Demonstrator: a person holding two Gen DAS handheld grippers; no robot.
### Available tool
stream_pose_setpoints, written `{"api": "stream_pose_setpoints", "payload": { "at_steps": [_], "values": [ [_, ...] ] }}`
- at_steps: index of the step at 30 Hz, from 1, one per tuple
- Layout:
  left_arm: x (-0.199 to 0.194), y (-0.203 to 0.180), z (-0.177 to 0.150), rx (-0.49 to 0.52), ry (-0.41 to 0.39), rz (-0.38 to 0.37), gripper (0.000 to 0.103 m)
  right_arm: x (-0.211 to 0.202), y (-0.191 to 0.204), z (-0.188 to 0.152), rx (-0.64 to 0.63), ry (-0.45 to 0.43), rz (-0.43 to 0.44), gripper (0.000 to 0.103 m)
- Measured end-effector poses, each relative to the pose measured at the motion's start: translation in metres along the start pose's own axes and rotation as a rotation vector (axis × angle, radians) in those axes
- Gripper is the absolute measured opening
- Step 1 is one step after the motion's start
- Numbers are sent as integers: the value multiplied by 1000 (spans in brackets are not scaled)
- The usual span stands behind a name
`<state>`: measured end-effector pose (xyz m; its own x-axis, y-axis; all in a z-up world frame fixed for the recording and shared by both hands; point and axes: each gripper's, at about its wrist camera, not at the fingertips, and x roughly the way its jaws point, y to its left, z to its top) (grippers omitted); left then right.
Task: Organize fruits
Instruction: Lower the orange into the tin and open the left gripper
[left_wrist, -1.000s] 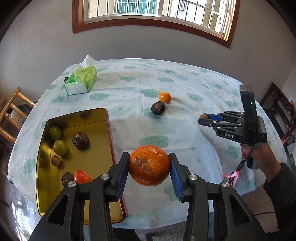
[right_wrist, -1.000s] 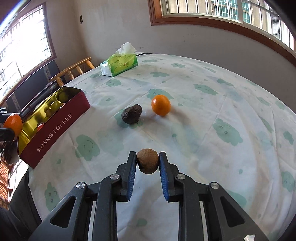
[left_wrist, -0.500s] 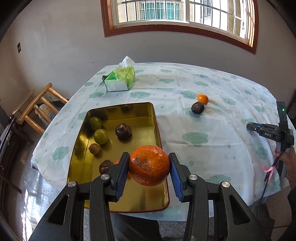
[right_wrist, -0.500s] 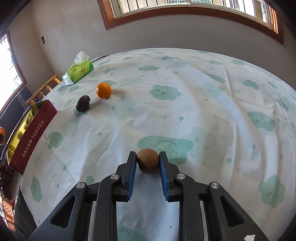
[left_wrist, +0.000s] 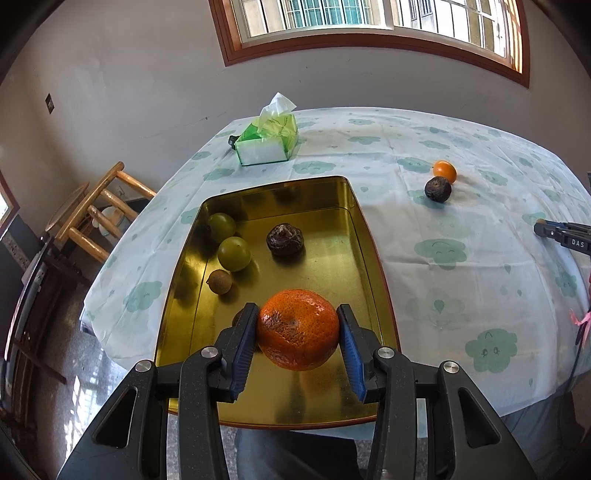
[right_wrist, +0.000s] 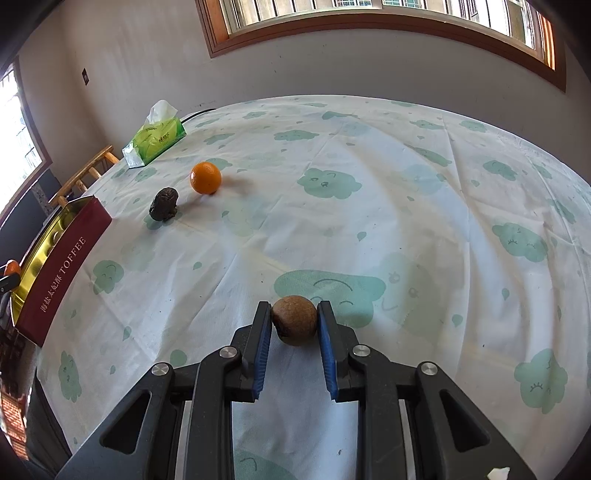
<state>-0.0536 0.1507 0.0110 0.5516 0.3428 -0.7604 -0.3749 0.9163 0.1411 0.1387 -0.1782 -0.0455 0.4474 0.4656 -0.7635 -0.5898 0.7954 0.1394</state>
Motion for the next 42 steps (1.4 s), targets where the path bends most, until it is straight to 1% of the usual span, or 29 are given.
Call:
{"api": "stream_pose_setpoints", "payload": {
  "at_steps": [9, 17, 22, 29, 39, 40, 42],
  "values": [
    [17, 2, 1, 8, 33, 5, 44, 0, -2, 0, -2, 0, -3, 23],
    [32, -5, 18, 36, 44, 10, 44, -1, -2, 0, -2, 0, -1, 23],
    [46, -11, 29, 49, 71, 6, 44, -1, -2, 0, 0, 0, 3, 23],
    [57, -18, 42, 72, 82, 10, 44, -1, -3, 0, -1, 0, 3, 23],
    [67, -22, 52, 86, 97, 23, 44, -1, -3, 0, -2, 0, 3, 23],
    [67, -22, 52, 87, 94, 28, 45, -1, -3, 0, -1, 0, 3, 23],
    [66, -23, 52, 88, 80, 40, 50, -1, -3, 0, -1, 0, 4, 23]
  ]
}}
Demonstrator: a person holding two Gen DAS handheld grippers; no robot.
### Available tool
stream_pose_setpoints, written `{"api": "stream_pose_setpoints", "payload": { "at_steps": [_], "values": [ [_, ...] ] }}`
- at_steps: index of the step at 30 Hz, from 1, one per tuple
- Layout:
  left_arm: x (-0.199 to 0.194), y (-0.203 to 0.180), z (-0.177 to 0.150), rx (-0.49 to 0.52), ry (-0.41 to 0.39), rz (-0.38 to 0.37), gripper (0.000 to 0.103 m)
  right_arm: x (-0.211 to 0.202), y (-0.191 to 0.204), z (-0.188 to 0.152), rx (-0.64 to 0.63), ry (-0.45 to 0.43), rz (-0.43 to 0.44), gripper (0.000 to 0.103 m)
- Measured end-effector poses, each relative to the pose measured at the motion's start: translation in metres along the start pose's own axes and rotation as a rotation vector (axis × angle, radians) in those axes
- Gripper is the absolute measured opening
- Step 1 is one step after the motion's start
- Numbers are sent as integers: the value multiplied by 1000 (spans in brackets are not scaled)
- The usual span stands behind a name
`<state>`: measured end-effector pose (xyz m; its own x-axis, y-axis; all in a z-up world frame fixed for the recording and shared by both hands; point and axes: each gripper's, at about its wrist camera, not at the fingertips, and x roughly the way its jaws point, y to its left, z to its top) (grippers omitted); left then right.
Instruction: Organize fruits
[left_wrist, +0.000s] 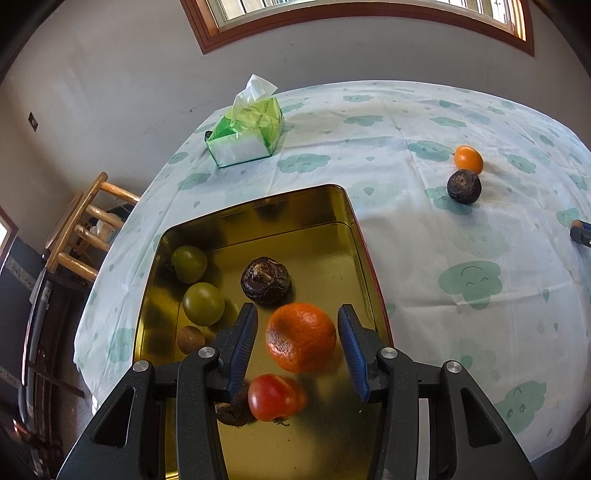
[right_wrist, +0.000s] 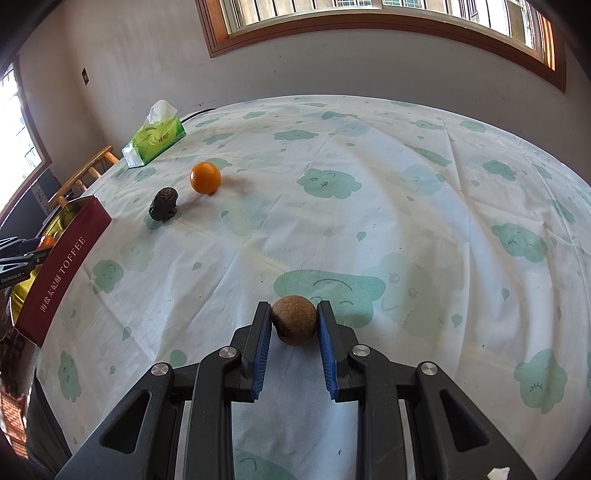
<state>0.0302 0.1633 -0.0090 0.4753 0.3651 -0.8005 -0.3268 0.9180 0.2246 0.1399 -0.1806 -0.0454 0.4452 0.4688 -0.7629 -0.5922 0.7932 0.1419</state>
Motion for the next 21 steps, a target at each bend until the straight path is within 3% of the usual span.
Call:
{"api": "stream_pose_setpoints", "payload": {
  "at_steps": [4, 21],
  "values": [
    [-6, 1, 1, 1, -28, 4, 62, 0, 0, 0, -1, 0, -1, 23],
    [-51, 15, -33, -58, -86, 55, 78, -4, 4, -2, -1, 6, 17, 24]
  ]
}}
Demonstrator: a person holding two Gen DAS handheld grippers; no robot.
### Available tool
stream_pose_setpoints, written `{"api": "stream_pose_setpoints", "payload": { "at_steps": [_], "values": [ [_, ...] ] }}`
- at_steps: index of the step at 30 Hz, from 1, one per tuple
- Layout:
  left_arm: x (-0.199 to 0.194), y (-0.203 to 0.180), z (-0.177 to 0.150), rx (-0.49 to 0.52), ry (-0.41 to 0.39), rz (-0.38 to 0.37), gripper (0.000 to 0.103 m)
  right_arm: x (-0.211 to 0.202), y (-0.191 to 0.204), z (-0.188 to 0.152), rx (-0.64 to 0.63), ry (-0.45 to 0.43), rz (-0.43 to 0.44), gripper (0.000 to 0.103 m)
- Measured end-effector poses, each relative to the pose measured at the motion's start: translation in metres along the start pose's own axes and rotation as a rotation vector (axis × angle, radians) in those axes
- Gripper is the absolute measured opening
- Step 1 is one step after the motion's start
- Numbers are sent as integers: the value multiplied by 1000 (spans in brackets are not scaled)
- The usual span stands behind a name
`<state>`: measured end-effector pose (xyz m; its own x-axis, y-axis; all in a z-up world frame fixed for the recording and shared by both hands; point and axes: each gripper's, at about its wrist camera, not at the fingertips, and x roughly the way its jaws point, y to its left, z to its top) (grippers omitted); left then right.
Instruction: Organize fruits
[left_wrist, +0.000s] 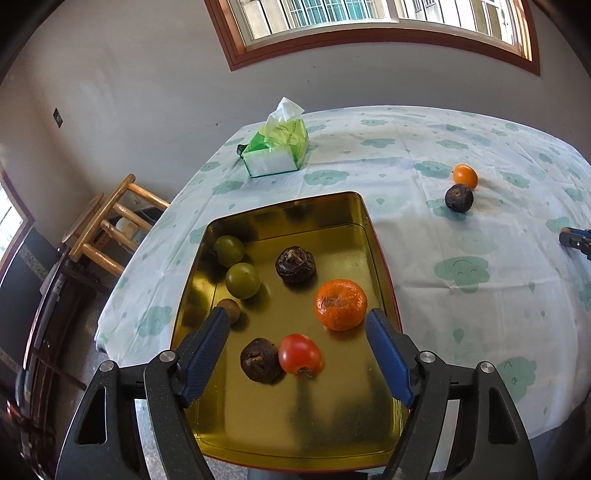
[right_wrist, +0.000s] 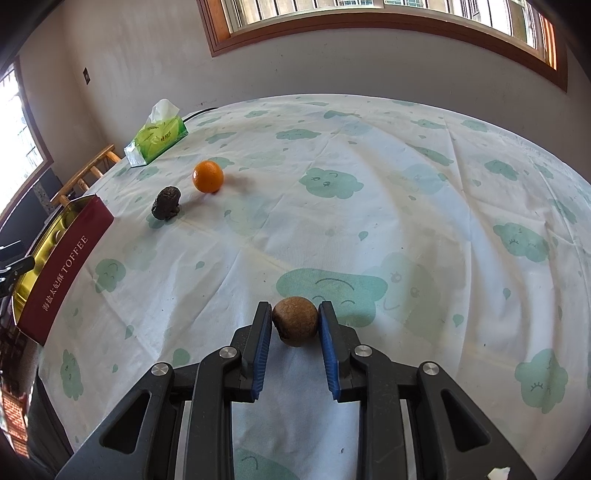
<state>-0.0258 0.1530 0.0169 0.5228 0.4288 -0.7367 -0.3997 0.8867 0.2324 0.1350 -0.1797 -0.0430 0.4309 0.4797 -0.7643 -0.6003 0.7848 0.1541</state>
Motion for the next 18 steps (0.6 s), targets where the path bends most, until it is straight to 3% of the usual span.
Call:
{"api": "stream_pose_setpoints", "payload": {
  "at_steps": [9, 18],
  "values": [
    [-14, 15, -14, -47, -14, 26, 82, -17, 24, -4, -12, -26, 34, 24],
    [-21, 36, -34, -109, 3, 20, 82, -37, 81, -6, -86, -54, 103, 24]
  ]
}}
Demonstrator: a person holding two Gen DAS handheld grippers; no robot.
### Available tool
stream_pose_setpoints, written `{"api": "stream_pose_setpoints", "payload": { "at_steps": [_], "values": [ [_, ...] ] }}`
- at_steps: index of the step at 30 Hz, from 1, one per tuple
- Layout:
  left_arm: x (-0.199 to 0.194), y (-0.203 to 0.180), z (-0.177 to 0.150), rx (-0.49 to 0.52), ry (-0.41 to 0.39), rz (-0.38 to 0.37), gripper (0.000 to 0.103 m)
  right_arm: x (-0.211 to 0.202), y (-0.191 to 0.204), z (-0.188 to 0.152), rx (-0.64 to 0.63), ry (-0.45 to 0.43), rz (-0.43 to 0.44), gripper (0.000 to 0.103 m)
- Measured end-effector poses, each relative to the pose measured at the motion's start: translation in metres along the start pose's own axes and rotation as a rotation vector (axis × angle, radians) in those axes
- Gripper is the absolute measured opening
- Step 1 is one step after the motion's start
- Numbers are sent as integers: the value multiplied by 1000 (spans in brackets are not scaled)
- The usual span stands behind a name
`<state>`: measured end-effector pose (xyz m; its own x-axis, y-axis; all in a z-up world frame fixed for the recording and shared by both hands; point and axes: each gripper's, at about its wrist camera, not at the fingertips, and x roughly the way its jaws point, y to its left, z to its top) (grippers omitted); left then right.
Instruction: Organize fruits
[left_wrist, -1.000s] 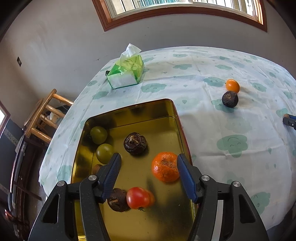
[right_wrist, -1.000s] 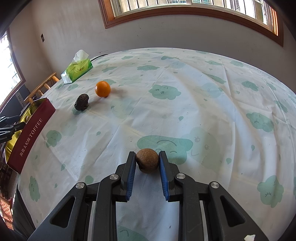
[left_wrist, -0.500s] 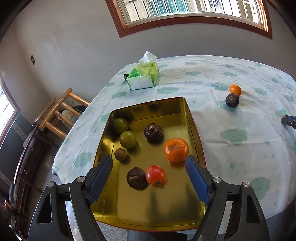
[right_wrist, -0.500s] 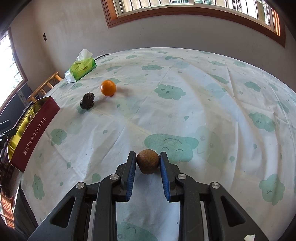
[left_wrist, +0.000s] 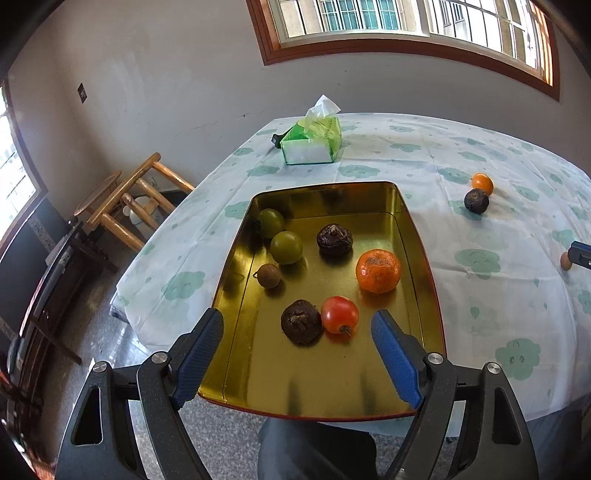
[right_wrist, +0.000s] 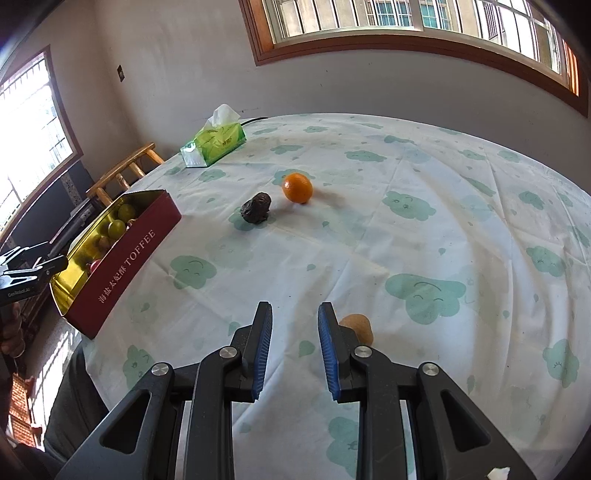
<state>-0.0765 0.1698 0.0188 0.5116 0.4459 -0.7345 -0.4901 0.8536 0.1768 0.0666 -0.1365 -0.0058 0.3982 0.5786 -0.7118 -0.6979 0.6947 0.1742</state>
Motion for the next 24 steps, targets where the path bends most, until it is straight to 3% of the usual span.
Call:
{"api": "stream_pose_setpoints", "payload": {
  "at_steps": [8, 12, 16, 18, 20, 24],
  "values": [
    [-6, 23, -15, -24, -6, 40, 82, -7, 74, 16, -132, -27, 75, 24],
    [-8, 34, -20, -49, 2, 38, 82, -12, 94, 20, -185, -46, 58, 24],
    [-12, 38, -24, -50, -8, 39, 82, -31, 61, 11, -141, -77, -43, 24],
    [-13, 38, -25, -47, -12, 38, 82, -31, 33, -1, -113, -36, -128, 46],
    [-12, 34, -24, -44, -11, 28, 82, -31, 6, -14, -84, -13, -173, 55],
    [-11, 22, -21, -27, -5, 9, 82, -21, -24, -25, -41, 28, -186, 55]
  ]
}}
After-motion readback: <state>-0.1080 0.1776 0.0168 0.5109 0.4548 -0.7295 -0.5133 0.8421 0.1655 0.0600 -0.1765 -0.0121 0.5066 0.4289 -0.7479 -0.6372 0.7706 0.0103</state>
